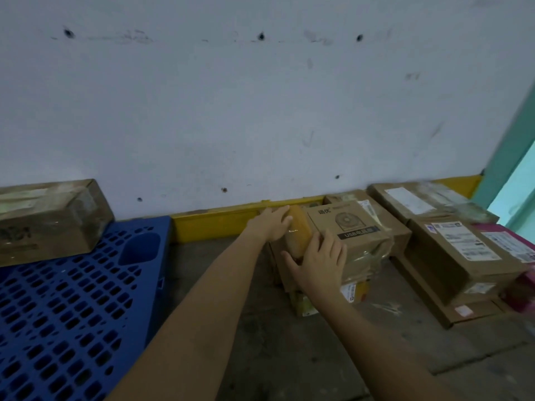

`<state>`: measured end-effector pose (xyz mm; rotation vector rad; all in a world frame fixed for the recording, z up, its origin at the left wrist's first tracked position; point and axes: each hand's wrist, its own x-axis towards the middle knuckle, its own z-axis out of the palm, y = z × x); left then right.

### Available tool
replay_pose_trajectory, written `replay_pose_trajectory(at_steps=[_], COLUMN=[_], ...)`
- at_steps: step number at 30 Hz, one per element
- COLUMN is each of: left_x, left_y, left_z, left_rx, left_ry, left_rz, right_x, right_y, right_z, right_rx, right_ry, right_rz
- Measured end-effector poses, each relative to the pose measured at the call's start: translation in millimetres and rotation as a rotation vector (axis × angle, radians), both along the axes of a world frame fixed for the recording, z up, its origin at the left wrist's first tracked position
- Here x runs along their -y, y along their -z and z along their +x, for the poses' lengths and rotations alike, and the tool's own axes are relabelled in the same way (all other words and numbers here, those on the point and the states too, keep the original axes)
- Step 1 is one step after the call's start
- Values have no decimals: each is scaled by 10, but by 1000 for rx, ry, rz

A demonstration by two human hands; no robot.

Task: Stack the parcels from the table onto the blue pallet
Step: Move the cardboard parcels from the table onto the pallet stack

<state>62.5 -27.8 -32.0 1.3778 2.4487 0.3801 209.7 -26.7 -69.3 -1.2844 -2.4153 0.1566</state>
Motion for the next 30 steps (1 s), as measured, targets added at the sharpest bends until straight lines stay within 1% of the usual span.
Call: replay_pose_trajectory(at_steps=[4,7,8,11,14,17,19,22,24,27,30], left_x=[19,29,29,29,52,125,216,455,686,1134,1697], left_y=[80,89,92,97,83,23,-38,-154,-254,-386,-454], left_z=[-14,1,9,25,51,62,21,-125,-269,-536,-839], left_rx=[86,152,161,180,199,139,122,87,61,18,-30], left_ry=[-7,-6,-3,5,15,25,2,-36,-72,-142,-216], left_rz=[41,99,120,148,172,202,228,248,249,257,254], right_x=[43,91,101,81,78,159,231,398,558,897,1364], right_y=[12,7,-5,-8,17,-42,-115,-218,-270,-348,-412], right_z=[-10,-7,-5,12,35,-4,-68,-231,-384,-667,-978], right_rx=[6,-99,-105,-41,-44,-99,-140,-168,-192,-246,-325], right_ry=[-41,-61,-64,-99,-130,-172,-200,-251,-291,-375,-485], right_rz=[19,124,131,48,12,-22,-12,-47,-51,0,-52])
